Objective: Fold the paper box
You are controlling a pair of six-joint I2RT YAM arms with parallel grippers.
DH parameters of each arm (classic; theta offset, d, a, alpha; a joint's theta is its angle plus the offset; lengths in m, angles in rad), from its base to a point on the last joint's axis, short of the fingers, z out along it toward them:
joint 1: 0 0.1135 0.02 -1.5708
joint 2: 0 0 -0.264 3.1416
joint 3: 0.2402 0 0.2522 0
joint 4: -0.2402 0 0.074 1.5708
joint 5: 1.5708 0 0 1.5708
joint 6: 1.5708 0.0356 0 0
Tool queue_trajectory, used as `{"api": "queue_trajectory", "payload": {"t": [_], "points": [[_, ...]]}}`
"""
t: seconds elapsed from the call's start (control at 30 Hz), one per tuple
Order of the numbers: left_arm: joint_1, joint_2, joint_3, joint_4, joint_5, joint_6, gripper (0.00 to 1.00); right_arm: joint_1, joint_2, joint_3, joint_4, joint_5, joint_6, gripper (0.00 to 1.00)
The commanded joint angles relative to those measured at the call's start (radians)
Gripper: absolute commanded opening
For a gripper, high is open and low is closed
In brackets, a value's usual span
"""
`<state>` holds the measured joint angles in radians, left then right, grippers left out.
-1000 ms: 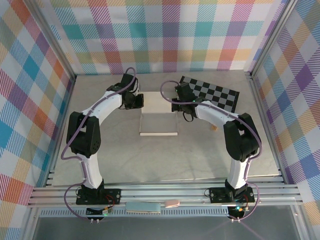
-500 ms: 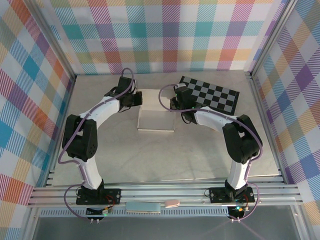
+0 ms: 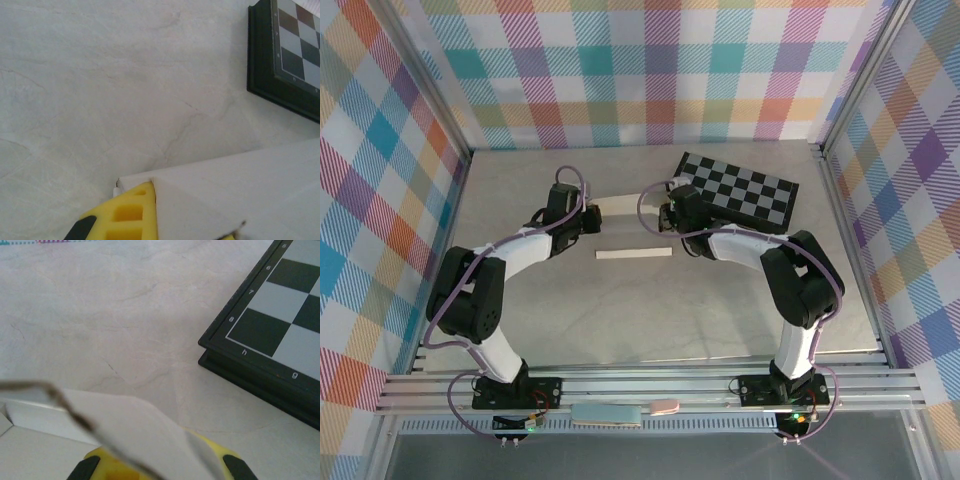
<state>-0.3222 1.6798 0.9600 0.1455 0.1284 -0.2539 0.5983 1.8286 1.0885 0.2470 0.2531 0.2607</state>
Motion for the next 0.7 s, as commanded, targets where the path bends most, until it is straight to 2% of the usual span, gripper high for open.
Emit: {"api": "queue_trajectory", "payload": {"t": [0.0,0.2,0.37,0.67], "points": [[-0.043,-0.060,-0.061,0.157,0.079,-0.012,0.05,0.039,-0.035,-0.043,0.055,-0.066,-0.022,0.00],[-0.058,-0.078,-0.142,0.223,0.047,-0.004,0.04,0.051,-0.049,-0.081,0.059,-0.064,-0.054,0.00],[-0.083,-0.080,-0.140,0.173,-0.013,0.044,0.01,0.052,-0.074,-0.080,0.013,-0.060,-0.044,0.01],[-0.135,-0.073,-0.159,0.118,-0.118,0.119,0.00,0.051,-0.160,-0.078,-0.140,-0.053,0.086,0.19]]}}
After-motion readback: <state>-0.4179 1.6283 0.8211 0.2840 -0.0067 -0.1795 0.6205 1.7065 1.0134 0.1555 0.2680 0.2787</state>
